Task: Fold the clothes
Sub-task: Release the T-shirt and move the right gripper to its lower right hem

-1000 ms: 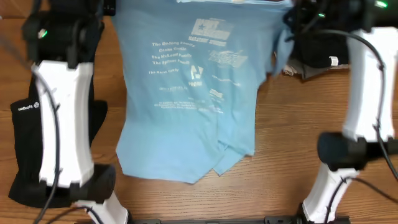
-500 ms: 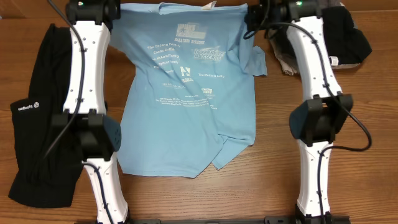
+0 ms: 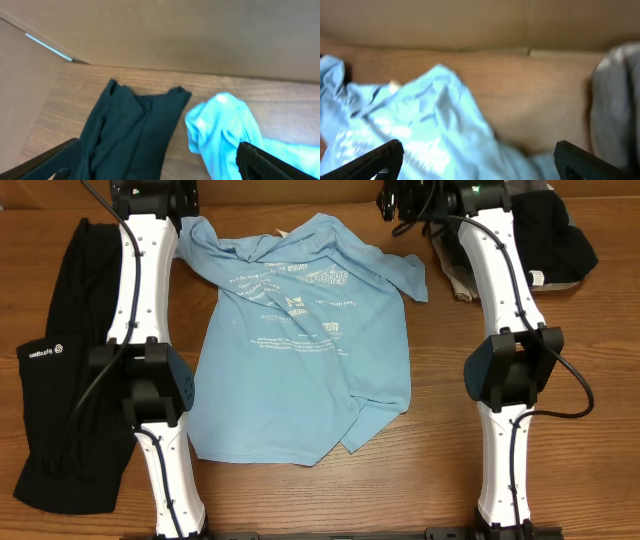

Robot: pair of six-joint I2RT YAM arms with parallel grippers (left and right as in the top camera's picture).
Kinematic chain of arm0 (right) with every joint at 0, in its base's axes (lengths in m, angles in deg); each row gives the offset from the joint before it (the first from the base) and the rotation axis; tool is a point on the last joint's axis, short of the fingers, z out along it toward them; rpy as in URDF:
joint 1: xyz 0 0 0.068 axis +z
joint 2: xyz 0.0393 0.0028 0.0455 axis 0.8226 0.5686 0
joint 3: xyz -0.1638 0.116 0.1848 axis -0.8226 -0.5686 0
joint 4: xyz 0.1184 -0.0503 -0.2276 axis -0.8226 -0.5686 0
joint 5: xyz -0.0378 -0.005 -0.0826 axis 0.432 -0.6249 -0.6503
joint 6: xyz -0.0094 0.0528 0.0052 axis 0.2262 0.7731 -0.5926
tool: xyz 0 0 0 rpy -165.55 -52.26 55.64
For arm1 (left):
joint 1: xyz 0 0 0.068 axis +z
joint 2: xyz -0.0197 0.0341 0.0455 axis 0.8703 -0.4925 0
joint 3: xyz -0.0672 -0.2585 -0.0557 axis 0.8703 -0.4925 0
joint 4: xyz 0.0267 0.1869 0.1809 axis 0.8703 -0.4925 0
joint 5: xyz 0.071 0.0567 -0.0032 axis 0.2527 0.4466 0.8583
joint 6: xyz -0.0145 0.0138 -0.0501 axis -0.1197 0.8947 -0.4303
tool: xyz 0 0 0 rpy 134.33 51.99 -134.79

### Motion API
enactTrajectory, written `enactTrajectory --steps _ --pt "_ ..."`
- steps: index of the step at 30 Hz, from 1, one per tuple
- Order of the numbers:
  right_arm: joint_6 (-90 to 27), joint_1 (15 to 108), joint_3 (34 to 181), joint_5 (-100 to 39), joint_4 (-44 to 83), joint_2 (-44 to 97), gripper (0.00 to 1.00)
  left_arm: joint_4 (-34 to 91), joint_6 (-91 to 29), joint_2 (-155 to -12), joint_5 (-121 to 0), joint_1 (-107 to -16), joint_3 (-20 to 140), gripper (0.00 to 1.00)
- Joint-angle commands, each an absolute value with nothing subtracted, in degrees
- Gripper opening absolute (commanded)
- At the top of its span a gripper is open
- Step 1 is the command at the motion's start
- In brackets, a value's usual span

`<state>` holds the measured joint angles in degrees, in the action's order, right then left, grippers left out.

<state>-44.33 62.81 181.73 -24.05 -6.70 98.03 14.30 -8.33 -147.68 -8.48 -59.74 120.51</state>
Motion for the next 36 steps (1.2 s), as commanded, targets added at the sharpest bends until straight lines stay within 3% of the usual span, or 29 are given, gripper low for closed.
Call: enactTrajectory --steps 1,7,14,23,30,36 --pt "-43.8 62.6 182.8 -21.4 -11.6 88.1 1.00 12.0 -9.9 -137.6 -15.5 -59.9 121.7 1.00" --pt "-43.8 62.6 182.8 -20.6 -29.2 77.7 1.00 3.9 -9.8 -125.0 -29.9 -59.9 121.7 1.00" --pt "-41.9 62.6 182.8 -20.7 -44.1 69.2 1.00 -5.3 -9.9 -116.4 -34.6 -59.9 121.7 1.00" --pt "-34.4 66.3 171.5 -23.4 -44.7 56.3 1.00 -18.3 -10.5 -114.9 -34.6 -59.8 121.7 1.00" --pt "-18.8 74.3 147.2 -36.5 -44.6 46.0 1.00 -21.5 -12.1 -115.4 -34.5 -59.8 121.7 1.00" --pt "-12.5 81.6 123.4 -36.9 -36.2 45.3 1.00 -20.7 -12.7 -117.5 -34.5 -59.8 121.7 1.00"
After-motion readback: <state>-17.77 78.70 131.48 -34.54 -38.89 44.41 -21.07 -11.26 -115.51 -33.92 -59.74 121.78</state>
